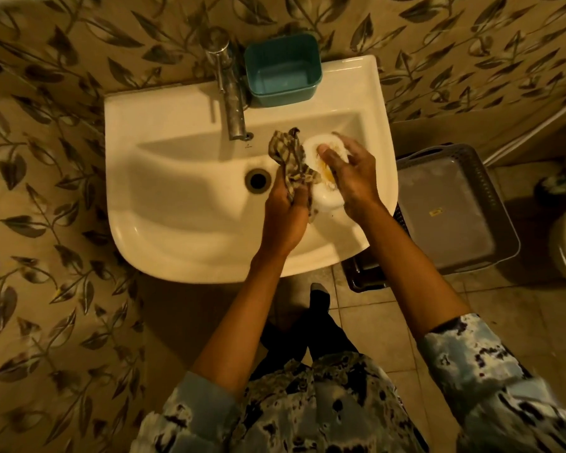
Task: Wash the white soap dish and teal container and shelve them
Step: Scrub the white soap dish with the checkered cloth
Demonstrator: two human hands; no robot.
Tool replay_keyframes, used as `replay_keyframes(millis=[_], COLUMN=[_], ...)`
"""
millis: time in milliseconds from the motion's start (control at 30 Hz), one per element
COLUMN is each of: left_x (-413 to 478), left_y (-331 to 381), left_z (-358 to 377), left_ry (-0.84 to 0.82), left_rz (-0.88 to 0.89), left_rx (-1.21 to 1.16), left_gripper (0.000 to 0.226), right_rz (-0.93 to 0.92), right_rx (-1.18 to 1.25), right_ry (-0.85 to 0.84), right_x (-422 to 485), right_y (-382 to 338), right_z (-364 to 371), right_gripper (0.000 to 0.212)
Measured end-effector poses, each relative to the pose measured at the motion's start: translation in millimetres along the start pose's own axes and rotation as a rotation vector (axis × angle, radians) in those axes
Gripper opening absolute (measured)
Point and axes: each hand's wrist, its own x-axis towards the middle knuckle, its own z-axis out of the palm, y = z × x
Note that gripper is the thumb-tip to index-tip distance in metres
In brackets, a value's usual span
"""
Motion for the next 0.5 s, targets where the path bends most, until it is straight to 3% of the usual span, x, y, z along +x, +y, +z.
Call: replay_keyframes(millis=[100, 200, 300, 400, 500], left_x=[-20.4, -17.2, -1.2, 4.4, 2.1], left_y=[-9.3, -12.0, -6.9, -4.3, -6.9], left_z=[12.1, 10.2, -2.0, -6.9, -3.2], left_ry=[-0.021, 0.03, 0.06, 0.027, 0.001], left_rz=[0.01, -0.034, -0.081, -0.061, -0.083], left_rx=[0.038, 0.039, 0.024, 0.008, 0.019], left_gripper=[0.05, 0.052, 0.048, 0.045, 0.047], right_rz=[0.153, 0.292, 0.3, 0.301, 0.364], right_rx=[0.211, 0.391, 0.614, 0.773, 0.807], right_ry=[0.086, -0.111, -0.36, -0.439, -0.456], right_x=[6.1, 2.1, -5.7, -4.9, -2.0], right_y=[-4.7, -3.5, 1.6, 0.4, -6.7], right_z=[2.3, -5.9, -12.1, -10.9, -6.3], right_gripper=[0.037, 0.048, 0.061, 0.072, 0.065])
